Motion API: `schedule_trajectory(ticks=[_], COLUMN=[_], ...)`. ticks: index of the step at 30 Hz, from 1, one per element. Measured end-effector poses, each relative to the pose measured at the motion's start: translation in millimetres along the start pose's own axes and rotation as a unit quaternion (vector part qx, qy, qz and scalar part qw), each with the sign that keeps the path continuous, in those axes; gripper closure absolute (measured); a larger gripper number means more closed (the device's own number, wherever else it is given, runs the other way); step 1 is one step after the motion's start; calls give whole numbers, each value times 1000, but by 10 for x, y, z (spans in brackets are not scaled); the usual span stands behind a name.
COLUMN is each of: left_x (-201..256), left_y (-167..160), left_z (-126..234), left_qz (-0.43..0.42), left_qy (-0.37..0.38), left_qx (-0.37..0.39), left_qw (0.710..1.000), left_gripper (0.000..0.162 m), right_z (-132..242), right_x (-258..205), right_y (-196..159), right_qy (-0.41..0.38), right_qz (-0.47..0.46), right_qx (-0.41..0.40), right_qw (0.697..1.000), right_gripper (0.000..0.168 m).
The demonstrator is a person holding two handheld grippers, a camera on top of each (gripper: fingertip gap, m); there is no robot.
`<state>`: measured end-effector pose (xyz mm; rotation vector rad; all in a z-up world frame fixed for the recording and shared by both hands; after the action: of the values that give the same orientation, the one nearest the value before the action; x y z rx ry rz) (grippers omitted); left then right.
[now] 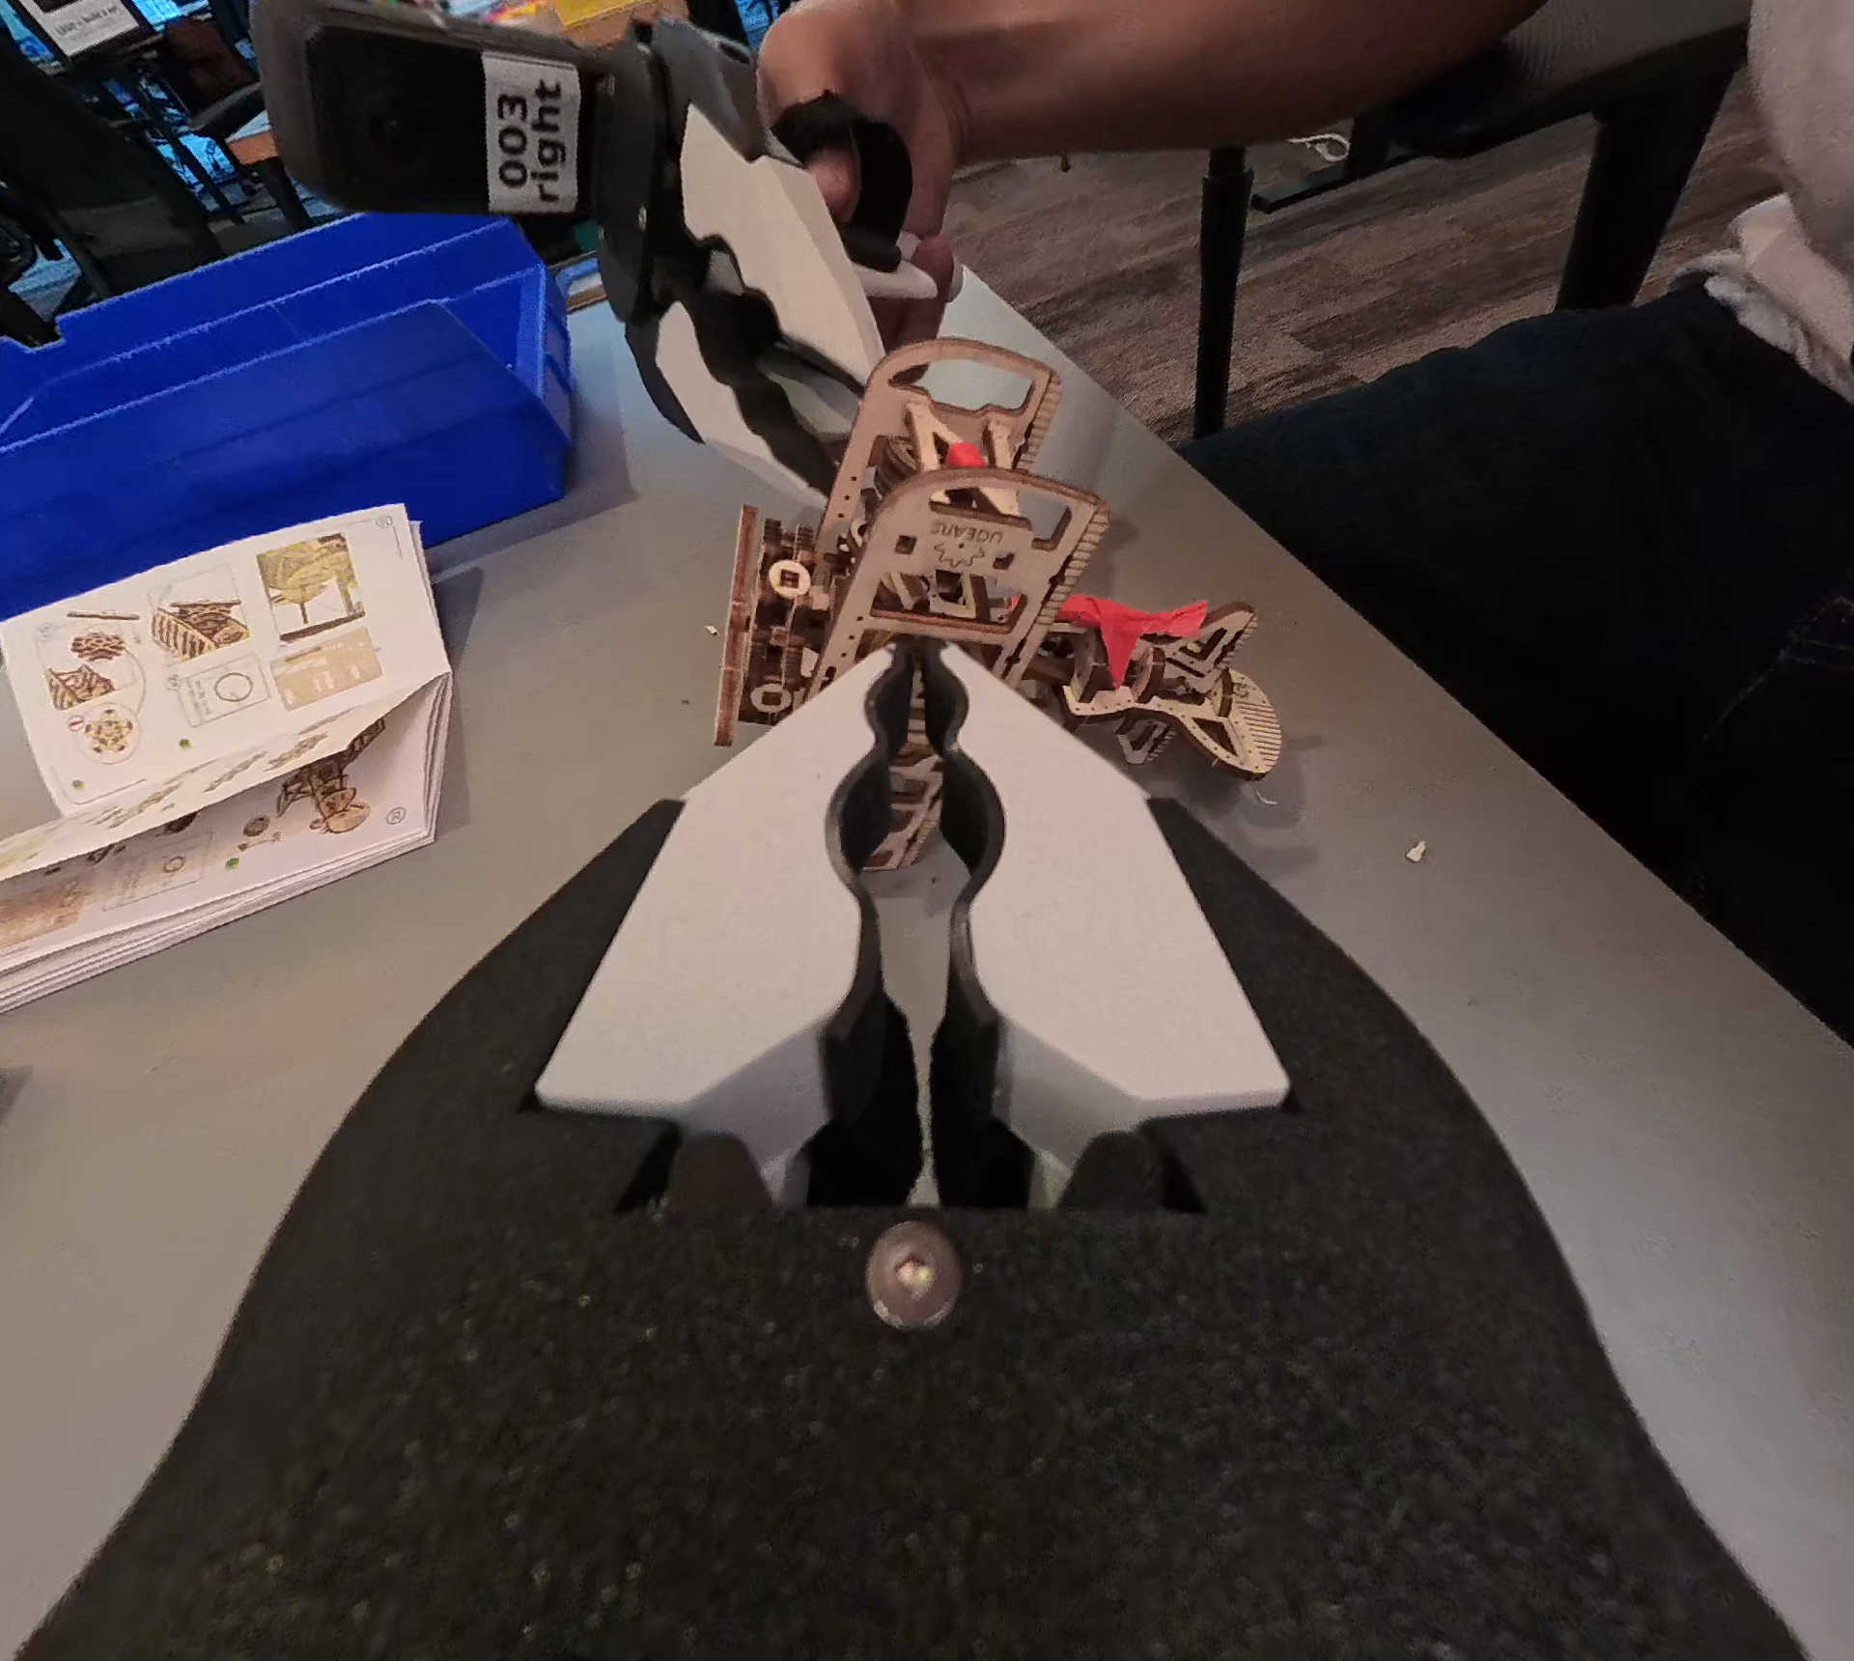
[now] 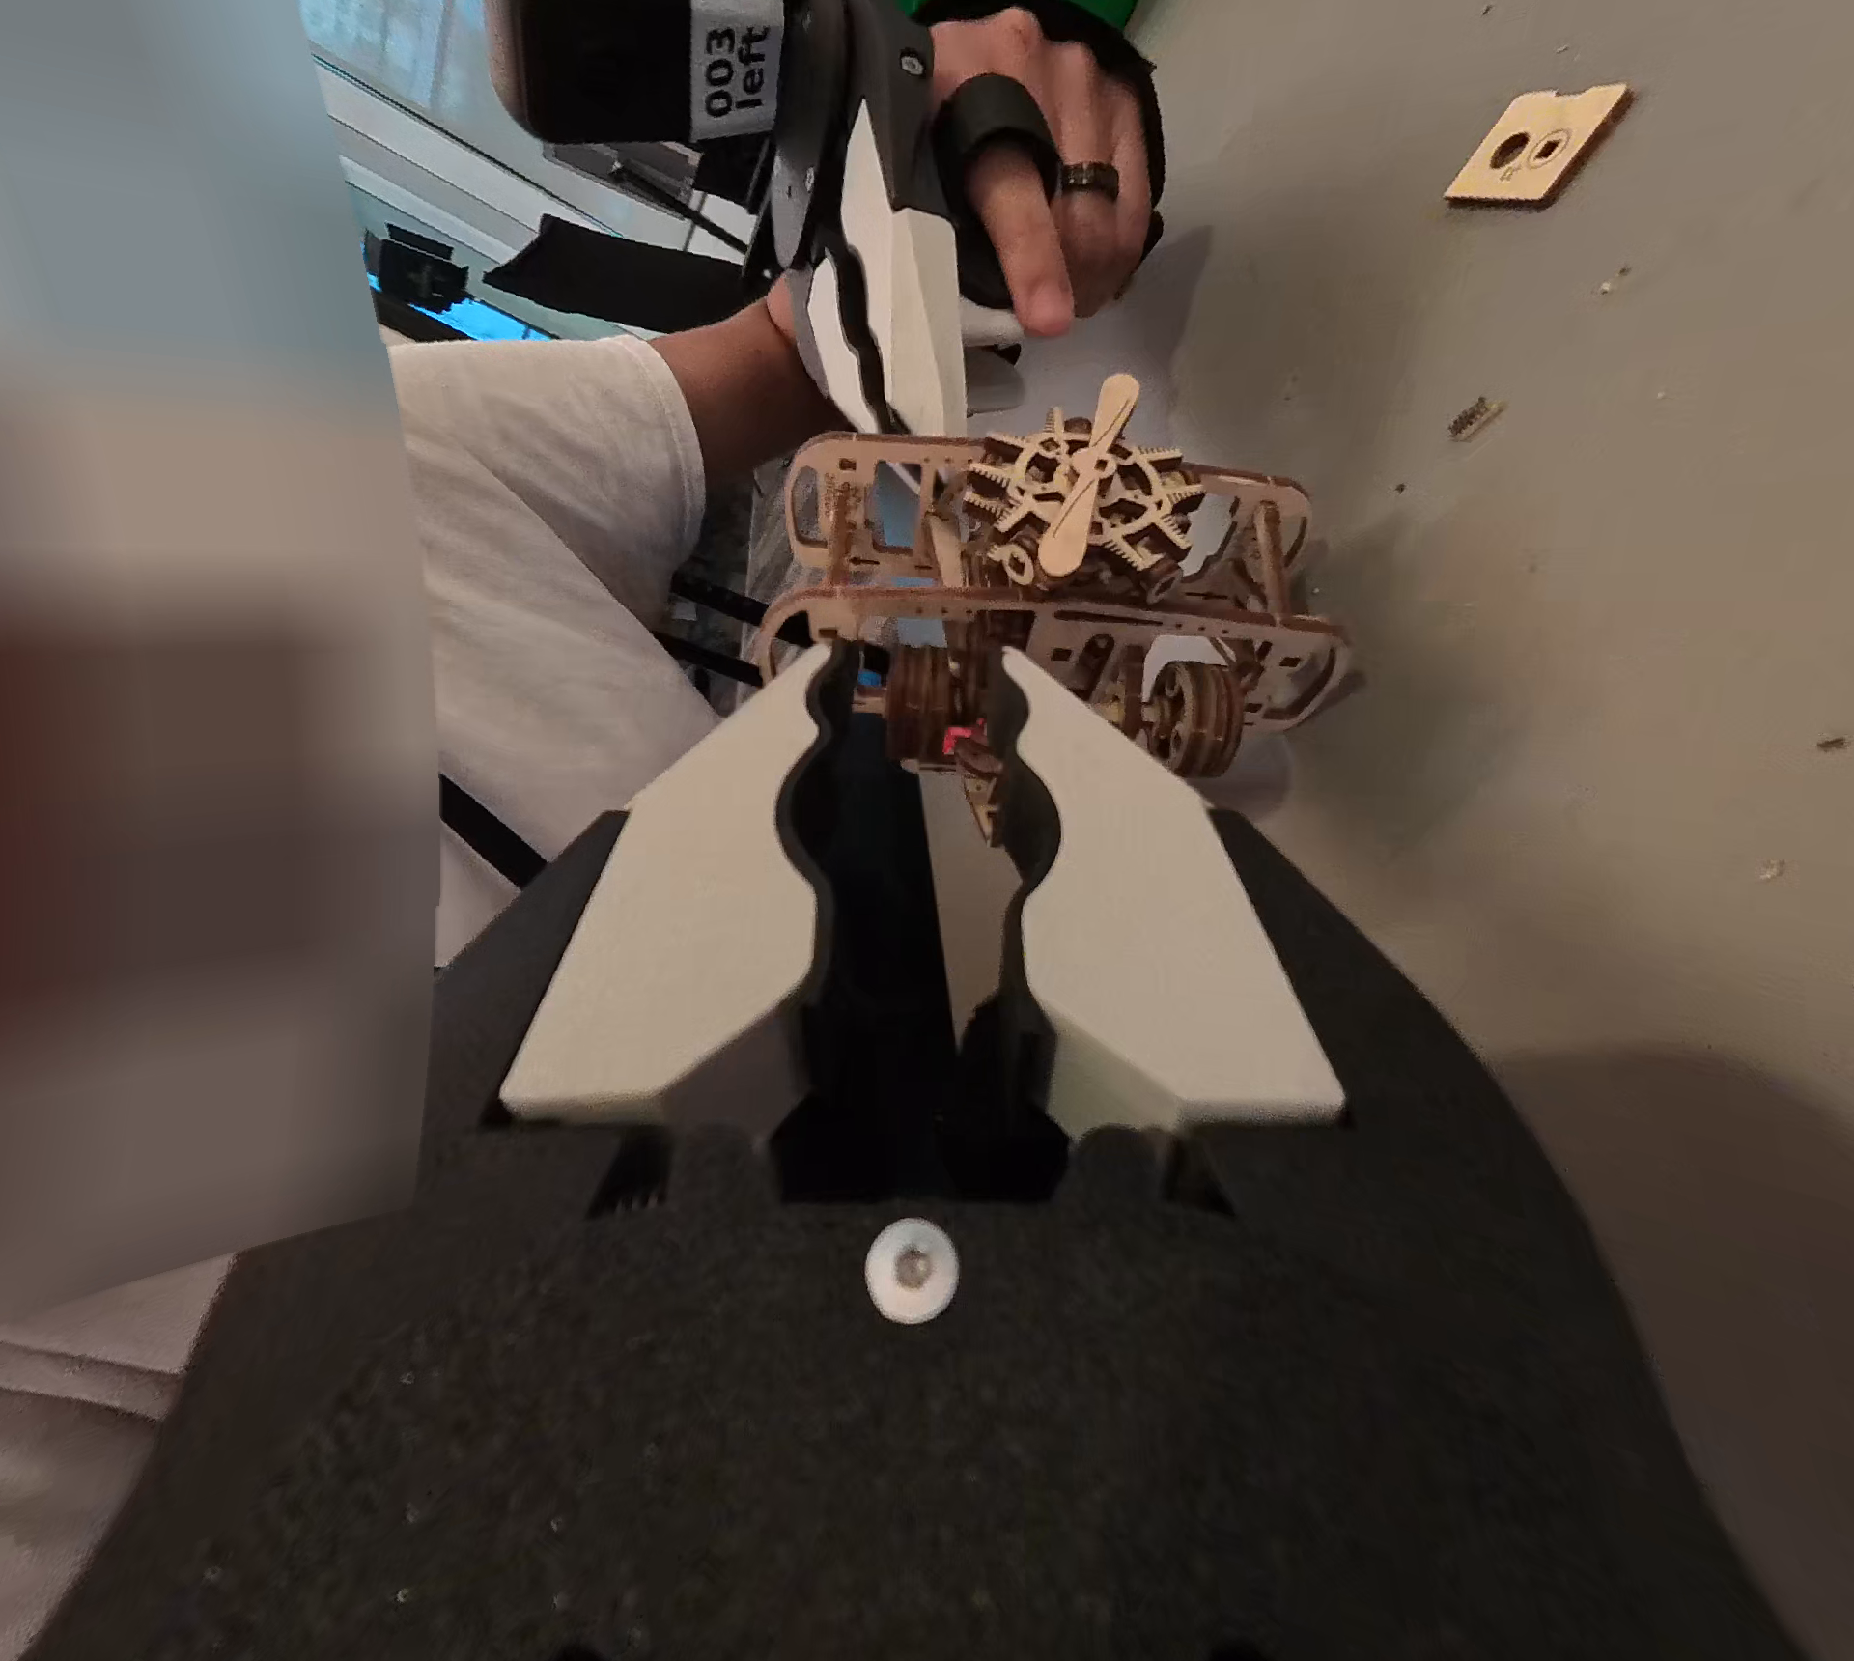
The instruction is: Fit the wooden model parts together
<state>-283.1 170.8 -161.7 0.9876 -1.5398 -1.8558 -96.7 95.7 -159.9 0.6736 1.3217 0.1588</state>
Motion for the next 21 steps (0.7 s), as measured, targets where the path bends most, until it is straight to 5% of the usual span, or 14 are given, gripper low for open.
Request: schedule_trajectory(ticks=[21], left_x=[37], left_y=[11], left_z=[-18], left_qz=[-11], left_qy=[-3], left_qx=[-4], left_qw=[1000], left_gripper=[162], right_z=[-62], right_x=[151], right_y=[-28], right_qy=[16], right_qz=[-73], right_qx=[9], right_qw=[997], right_gripper=[156])
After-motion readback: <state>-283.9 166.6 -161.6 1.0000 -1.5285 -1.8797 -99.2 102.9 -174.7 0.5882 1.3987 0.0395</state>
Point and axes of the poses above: each gripper's, where its closed fingertips meet, z back along the fingers, y out of its top, x = y × z across the jaws, the point moved 8 cm from there along z, back along the fingers, and after that the axes turned 13 degrees about x, right-handed, at the moved point
